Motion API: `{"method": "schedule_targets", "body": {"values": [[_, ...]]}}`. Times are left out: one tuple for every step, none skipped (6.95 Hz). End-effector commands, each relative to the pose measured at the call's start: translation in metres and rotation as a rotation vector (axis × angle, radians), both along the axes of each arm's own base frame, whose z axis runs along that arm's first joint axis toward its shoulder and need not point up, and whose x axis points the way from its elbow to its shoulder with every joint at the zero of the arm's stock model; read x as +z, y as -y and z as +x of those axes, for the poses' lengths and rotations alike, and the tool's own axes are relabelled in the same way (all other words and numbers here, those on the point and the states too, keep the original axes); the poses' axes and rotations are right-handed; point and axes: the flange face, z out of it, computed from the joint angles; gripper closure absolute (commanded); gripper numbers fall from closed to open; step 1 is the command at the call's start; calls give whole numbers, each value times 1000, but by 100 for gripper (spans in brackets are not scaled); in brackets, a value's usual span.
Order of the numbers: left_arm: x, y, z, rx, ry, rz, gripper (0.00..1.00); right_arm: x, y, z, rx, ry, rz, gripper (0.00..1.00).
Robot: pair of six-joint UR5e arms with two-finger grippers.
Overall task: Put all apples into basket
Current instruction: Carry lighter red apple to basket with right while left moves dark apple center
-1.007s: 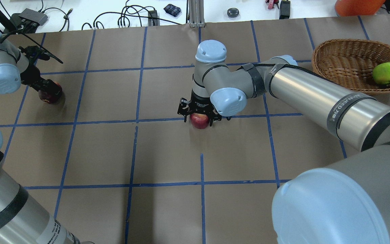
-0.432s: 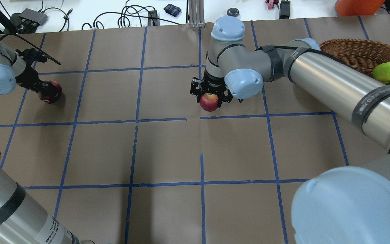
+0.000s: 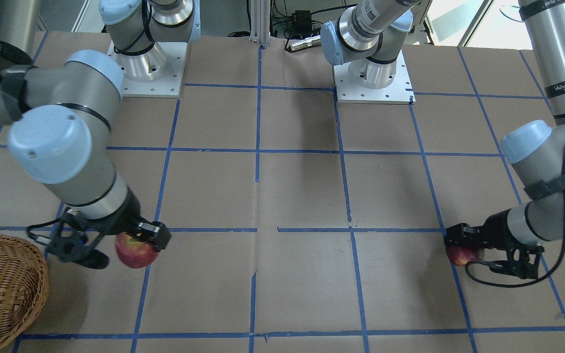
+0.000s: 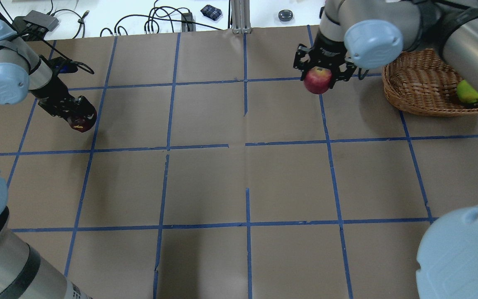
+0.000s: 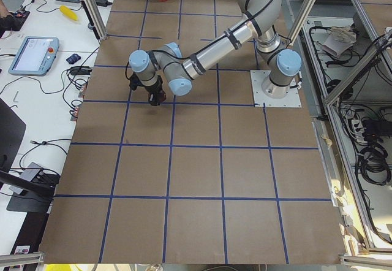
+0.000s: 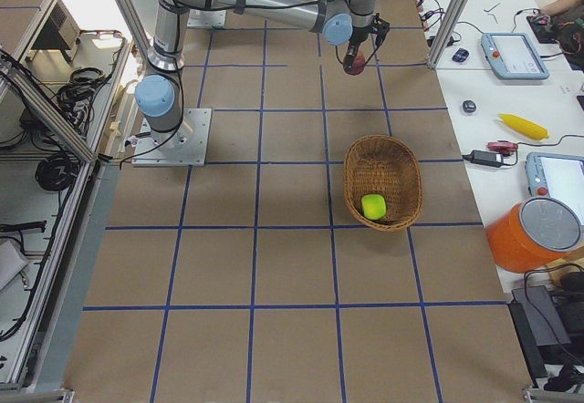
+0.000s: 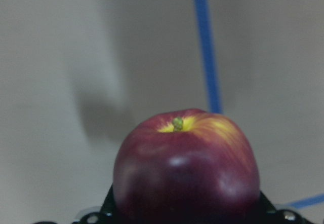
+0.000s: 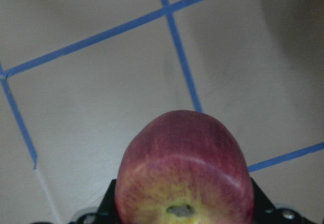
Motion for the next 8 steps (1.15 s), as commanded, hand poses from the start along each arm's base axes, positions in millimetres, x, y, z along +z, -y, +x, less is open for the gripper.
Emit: {"method": "schedule_targets", "body": {"values": [[6, -40, -116, 243, -45, 101, 63, 9, 13, -154, 94, -68, 2, 100], [14, -51, -191, 344, -16, 122, 65, -16, 14, -219, 154, -66, 29, 100], [16, -59, -271, 419, 20, 93, 65, -40, 18, -268, 142, -50, 55, 100], [14, -70, -343, 543, 27, 39, 65, -68, 24, -298, 155, -57, 45, 100], [7, -92, -392, 572, 45, 54, 65, -93, 26, -316, 194, -73, 52, 100], [-8, -98, -421, 582, 23, 29, 65, -113, 22, -335, 178, -55, 76, 100], [-25, -96, -433, 613, 13, 11, 53, -124, 21, -340, 174, -44, 86, 82], [-38, -101, -444, 598, 22, 23, 22, -129, 23, -343, 169, -48, 84, 61]]}}
